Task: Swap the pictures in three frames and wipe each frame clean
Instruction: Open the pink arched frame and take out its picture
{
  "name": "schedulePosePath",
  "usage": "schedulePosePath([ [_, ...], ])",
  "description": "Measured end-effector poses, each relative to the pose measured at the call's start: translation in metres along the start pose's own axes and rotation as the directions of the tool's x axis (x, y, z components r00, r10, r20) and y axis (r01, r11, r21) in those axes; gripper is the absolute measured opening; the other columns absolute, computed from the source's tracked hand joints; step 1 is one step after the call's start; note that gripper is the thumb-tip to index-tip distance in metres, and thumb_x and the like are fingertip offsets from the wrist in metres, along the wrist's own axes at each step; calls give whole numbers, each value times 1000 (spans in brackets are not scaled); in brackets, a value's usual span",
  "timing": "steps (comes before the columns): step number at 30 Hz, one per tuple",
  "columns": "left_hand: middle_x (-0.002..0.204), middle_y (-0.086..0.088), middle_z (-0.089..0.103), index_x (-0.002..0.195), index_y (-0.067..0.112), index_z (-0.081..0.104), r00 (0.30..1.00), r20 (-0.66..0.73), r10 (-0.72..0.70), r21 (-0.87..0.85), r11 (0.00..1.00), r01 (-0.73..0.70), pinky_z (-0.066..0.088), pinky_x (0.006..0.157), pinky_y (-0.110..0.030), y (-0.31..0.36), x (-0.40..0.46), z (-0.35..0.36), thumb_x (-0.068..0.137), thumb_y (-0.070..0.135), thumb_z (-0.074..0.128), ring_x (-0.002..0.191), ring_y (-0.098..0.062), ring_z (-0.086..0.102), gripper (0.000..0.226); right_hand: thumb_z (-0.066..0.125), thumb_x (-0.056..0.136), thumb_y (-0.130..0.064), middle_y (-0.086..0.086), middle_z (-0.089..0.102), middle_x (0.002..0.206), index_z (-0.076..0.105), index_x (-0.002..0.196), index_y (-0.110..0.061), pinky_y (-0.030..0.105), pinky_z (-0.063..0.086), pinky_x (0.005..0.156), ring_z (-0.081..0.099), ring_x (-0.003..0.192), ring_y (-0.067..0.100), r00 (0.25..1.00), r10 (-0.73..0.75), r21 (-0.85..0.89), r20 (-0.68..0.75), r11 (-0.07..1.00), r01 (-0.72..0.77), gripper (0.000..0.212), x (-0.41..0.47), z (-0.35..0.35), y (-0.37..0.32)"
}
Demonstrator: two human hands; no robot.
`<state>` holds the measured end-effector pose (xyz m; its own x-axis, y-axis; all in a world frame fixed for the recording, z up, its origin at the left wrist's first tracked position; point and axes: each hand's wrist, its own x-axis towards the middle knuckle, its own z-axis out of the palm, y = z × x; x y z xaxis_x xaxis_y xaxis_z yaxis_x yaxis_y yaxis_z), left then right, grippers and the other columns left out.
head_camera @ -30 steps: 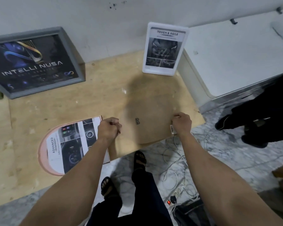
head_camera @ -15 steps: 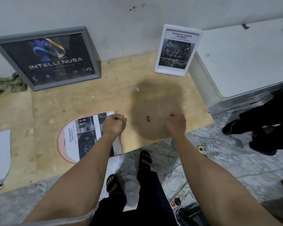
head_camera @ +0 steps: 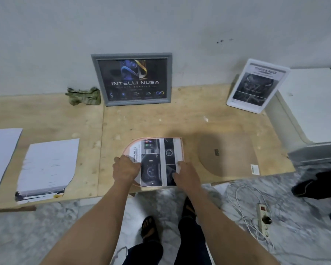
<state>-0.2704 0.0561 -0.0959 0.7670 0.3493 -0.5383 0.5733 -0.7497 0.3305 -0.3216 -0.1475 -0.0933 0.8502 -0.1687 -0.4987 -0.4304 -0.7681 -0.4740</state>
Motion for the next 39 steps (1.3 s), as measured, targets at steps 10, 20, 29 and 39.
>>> schedulePosePath([
  [10,105,-10,75,94,11,76,993,-111,-34,-366,930,-10,51,81,-33,-10,4,-14,83,15,73,95,-32,67,13,56,89,-25,8,43,126,46,130,-16,36,46,84,51,109,28,998,40,-10,-50,999,-41,43,-2,9,-4],
  [20,92,-3,77,80,15,77,996,-92,13,-561,826,-62,54,74,-33,-36,7,-16,88,15,72,82,-25,68,9,54,91,-27,10,46,133,45,136,-15,35,43,87,51,115,28,999,40,2,-27,999,-40,47,16,-5,-14],
  [29,92,-15,78,94,1,78,985,109,-133,-922,356,150,60,84,-40,-54,-4,-42,85,5,75,81,-30,70,10,62,86,-16,-10,68,78,70,80,-17,18,44,56,63,71,8,999,-23,390,-23,920,30,10,47,-44,-51],
  [39,59,1,65,82,4,75,929,-81,-361,-979,202,-7,44,55,-21,-101,-19,-98,84,8,77,54,-12,50,5,74,76,-10,5,68,76,74,78,-5,31,48,70,61,73,21,922,-366,303,127,899,316,5,97,-37,-199],
])
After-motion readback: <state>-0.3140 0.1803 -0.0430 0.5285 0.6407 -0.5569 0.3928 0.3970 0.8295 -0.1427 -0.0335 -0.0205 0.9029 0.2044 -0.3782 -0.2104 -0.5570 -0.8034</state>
